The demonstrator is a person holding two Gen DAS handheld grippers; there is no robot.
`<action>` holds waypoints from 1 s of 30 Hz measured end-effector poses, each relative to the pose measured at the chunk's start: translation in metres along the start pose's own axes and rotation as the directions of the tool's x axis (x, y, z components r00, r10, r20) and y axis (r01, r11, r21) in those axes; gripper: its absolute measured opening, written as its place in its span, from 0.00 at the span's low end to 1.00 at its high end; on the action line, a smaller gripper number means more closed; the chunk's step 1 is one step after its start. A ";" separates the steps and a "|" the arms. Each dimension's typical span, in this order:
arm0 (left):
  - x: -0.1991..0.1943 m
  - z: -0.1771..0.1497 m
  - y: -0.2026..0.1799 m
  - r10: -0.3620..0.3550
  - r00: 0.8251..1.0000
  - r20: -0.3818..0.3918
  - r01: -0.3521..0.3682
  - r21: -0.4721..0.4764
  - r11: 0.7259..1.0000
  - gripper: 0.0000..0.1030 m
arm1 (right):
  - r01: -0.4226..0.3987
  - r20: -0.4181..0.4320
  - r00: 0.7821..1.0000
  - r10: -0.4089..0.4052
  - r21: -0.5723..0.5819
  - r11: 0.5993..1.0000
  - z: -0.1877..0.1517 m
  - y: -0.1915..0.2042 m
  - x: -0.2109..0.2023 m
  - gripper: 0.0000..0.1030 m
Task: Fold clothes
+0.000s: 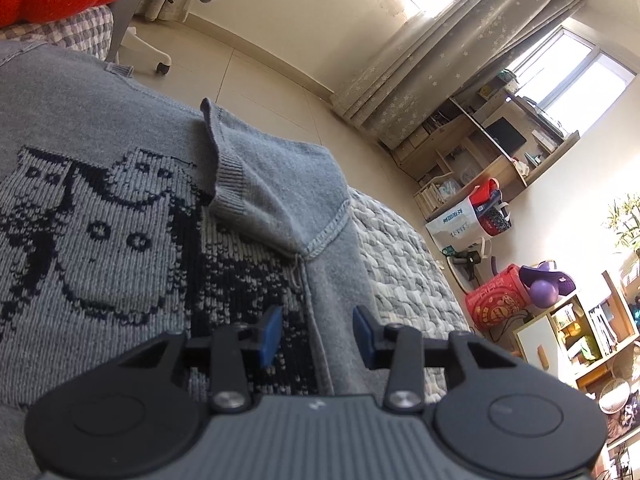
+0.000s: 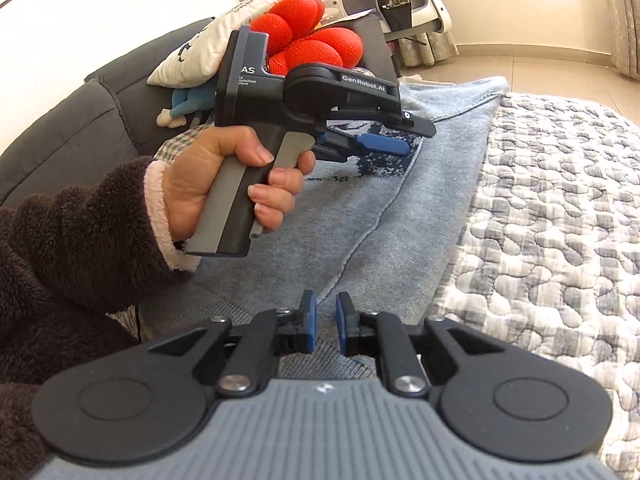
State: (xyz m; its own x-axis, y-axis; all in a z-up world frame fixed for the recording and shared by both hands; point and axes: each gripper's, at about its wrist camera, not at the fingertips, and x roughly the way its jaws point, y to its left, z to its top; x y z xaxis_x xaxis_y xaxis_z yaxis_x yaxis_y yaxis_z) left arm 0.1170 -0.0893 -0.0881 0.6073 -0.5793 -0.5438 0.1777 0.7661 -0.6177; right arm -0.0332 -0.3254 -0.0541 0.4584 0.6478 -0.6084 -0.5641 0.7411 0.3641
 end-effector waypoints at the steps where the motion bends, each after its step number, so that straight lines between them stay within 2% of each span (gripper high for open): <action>1: 0.001 0.001 0.003 -0.008 1.000 0.011 0.009 -0.015 1.000 0.39 | 0.002 -0.005 1.000 -0.002 0.002 1.000 -0.001 -0.002 0.002 0.15; 6: 0.009 0.002 0.016 -0.063 0.996 0.059 0.070 -0.115 0.991 0.38 | -0.015 0.017 1.000 0.015 0.004 1.000 -0.005 -0.005 0.005 0.15; 9: 0.013 0.001 0.018 -0.063 0.995 0.079 0.074 -0.143 0.987 0.30 | -0.025 0.045 0.999 0.025 -0.010 1.000 -0.005 -0.003 0.007 0.15; 10: 0.014 0.001 0.017 -0.054 0.995 0.079 0.065 -0.139 0.988 0.22 | -0.026 0.051 0.998 0.027 -0.015 1.000 -0.004 -0.002 0.008 0.15; 11: 0.015 0.001 0.016 -0.041 0.996 0.075 0.050 -0.127 0.991 0.05 | -0.028 0.052 0.998 0.029 -0.017 0.999 -0.004 -0.001 0.010 0.15; 12: 0.016 0.001 0.015 -0.030 0.997 0.075 0.039 -0.112 0.993 0.03 | -0.029 0.051 0.998 0.030 -0.018 0.999 -0.003 -0.001 0.011 0.15; 18: 0.006 0.003 -0.001 0.020 0.989 0.150 -0.020 0.001 1.000 0.03 | -0.050 0.056 0.997 0.051 -0.010 0.999 -0.003 -0.002 0.017 0.15; 21: 0.014 0.006 -0.003 0.078 0.991 0.109 -0.084 0.056 0.995 0.04 | -0.061 0.051 0.997 0.062 -0.012 0.998 -0.006 -0.003 0.020 0.16; 24: 0.012 0.007 0.001 0.073 0.993 0.094 -0.080 0.074 0.994 0.07 | -0.095 0.041 0.995 0.096 -0.022 0.995 -0.008 -0.001 0.019 0.18; 26: 0.006 0.010 0.000 0.073 0.994 0.077 -0.080 0.081 0.994 0.15 | -0.124 0.028 0.992 0.125 -0.047 0.991 -0.009 0.002 0.019 0.18; 28: -0.002 0.011 -0.001 0.073 0.995 0.070 -0.079 0.092 0.993 0.22 | -0.115 0.036 0.992 0.118 -0.061 0.991 -0.009 0.004 0.016 0.18; 30: -0.010 0.010 -0.002 0.074 0.994 0.076 -0.083 0.121 0.989 0.24 | -0.103 0.056 0.993 0.105 -0.051 0.993 -0.008 0.003 0.014 0.18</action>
State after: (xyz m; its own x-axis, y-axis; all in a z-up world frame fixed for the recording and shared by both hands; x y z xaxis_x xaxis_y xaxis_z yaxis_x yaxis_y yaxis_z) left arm 0.1178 -0.0822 -0.0759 0.6758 -0.4978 -0.5436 0.2186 0.8397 -0.4972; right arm -0.0337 -0.3159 -0.0672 0.4340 0.7311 -0.5264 -0.6422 0.6608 0.3883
